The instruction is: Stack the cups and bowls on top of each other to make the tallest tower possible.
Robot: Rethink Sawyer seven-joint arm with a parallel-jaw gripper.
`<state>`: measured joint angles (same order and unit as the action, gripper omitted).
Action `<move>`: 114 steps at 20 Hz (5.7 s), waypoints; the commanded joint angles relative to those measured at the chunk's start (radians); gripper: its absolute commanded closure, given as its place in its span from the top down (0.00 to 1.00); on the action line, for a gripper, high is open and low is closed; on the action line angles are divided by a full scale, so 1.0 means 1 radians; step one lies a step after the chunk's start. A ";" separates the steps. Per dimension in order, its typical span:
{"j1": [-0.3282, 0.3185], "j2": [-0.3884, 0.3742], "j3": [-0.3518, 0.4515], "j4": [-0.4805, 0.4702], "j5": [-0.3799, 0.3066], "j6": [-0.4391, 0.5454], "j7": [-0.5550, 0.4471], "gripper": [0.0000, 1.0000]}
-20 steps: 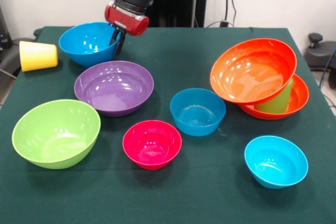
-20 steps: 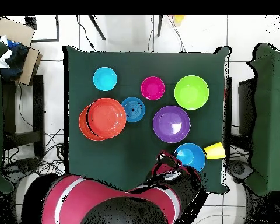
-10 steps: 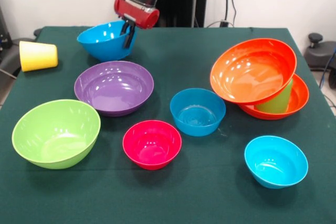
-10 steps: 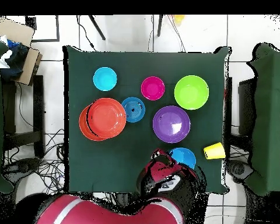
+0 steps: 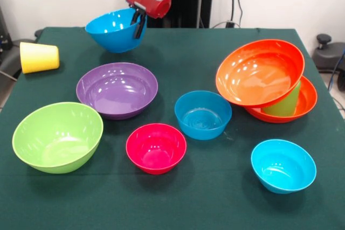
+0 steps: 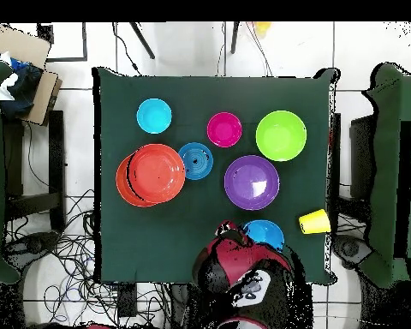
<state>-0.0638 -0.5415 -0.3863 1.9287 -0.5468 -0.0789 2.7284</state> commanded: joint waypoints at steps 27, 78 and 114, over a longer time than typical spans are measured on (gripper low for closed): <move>-0.094 -0.457 0.381 0.258 0.067 0.482 -0.116 0.00; 0.200 -0.460 0.367 0.033 0.343 0.788 0.089 0.00; 0.311 -0.244 0.263 -0.183 0.388 0.747 0.139 0.00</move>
<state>0.2266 -0.8777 -0.1286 1.8145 -0.1537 0.6715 2.7284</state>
